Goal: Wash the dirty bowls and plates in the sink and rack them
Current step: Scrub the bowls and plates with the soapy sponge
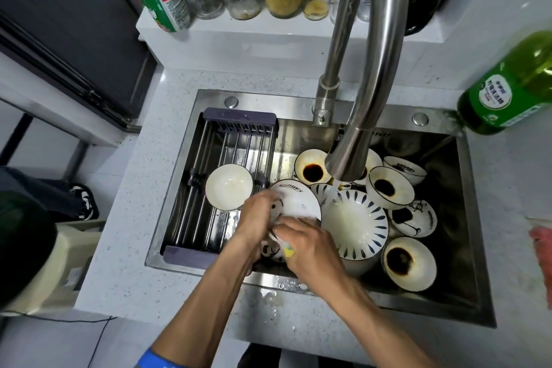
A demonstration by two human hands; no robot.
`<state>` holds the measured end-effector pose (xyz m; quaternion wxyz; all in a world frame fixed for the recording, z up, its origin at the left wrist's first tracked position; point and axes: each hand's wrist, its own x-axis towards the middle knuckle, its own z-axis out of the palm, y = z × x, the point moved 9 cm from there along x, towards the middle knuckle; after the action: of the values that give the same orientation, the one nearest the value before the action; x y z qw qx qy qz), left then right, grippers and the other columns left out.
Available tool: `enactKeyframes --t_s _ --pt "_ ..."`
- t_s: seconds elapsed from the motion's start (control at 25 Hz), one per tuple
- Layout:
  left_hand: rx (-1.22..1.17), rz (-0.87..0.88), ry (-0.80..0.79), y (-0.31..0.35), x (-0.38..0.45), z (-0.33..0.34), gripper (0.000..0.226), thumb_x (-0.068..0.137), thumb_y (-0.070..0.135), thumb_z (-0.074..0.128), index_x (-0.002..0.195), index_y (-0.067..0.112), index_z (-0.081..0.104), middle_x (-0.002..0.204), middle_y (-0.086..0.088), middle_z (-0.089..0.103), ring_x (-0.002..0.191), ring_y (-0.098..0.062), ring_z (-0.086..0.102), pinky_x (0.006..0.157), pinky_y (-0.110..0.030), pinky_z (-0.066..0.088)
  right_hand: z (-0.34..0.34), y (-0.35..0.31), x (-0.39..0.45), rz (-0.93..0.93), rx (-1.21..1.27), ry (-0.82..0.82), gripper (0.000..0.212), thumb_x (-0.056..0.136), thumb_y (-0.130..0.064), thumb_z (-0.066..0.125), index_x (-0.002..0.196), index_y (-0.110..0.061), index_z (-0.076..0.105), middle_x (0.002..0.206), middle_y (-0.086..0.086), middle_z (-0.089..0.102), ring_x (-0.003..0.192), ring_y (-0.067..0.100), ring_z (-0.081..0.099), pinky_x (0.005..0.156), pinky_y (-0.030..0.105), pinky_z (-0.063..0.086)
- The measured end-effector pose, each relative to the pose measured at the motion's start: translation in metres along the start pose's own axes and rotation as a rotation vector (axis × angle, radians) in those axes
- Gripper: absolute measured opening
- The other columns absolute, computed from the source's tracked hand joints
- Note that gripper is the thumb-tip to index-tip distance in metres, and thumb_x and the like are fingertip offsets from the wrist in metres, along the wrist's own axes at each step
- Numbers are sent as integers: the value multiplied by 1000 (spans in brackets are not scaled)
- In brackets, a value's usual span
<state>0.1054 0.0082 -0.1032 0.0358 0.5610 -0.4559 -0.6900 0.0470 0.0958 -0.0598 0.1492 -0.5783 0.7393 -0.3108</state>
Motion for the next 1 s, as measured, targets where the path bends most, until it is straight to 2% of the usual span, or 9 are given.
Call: enactKeyframes --t_s 0.08,0.2,0.28,0.44,0.64,0.72,0.84,0.92,1.0 --pt "-366 -65 -184 -10 -10 19 59 96 60 45 118 11 70 111 -18 72 102 -32 69 87 -42 56 -14 18 4 347 448 110 24 74 -1 73 90 -18 67 86 -7 70 74 11 63 63 33 54" --pt "-553 -114 -157 -38 -5 22 68 94 65 41 120 8 68 110 -23 70 98 -35 69 83 -47 56 1 42 -9 771 1285 205 21 73 -5 80 90 -14 72 83 -2 75 78 11 70 69 38 56" --pt "-583 -119 -171 -45 0 22 56 91 58 50 114 11 71 114 -23 68 100 -35 67 84 -48 53 7 50 -14 878 1350 262 29 69 -25 84 94 -14 74 92 8 75 90 26 70 71 43 57" --pt "-776 -47 -247 -45 -3 16 50 66 38 87 105 9 76 113 -20 69 99 -29 69 81 -48 59 17 85 -31 1270 1123 659 27 75 -34 83 81 -12 68 79 4 73 74 24 69 60 32 55" --pt "-588 -1 -232 -40 -4 2 103 39 18 99 131 3 55 123 -24 65 114 -37 63 84 -52 56 -1 70 -3 947 960 485 7 92 -18 65 90 -15 58 119 0 66 103 10 64 77 27 50" --pt "-491 23 -192 -40 -4 -2 92 45 11 94 128 2 57 119 -26 66 111 -41 64 81 -51 57 -4 50 12 734 948 241 21 97 -13 55 114 -25 58 130 -14 56 103 -5 59 81 22 52" --pt "-320 110 -163 -30 -14 1 61 56 -1 83 114 -2 64 106 -31 68 93 -41 70 73 -44 60 4 37 23 601 652 -99 43 103 -22 41 142 -38 45 144 -19 45 130 2 46 107 24 39" --pt "-258 154 -129 -21 -16 -3 42 65 -11 75 105 0 68 93 -24 72 76 -29 72 60 -31 58 2 29 34 436 325 -130 33 100 -31 46 132 -26 52 146 -11 43 131 8 45 105 23 37" --pt "-105 204 -164 -17 -16 1 34 63 -8 77 95 3 71 87 -18 74 77 -28 71 64 -32 58 -9 32 44 443 191 -84 26 93 -45 55 106 -23 49 118 -9 54 102 12 57 82 29 48"
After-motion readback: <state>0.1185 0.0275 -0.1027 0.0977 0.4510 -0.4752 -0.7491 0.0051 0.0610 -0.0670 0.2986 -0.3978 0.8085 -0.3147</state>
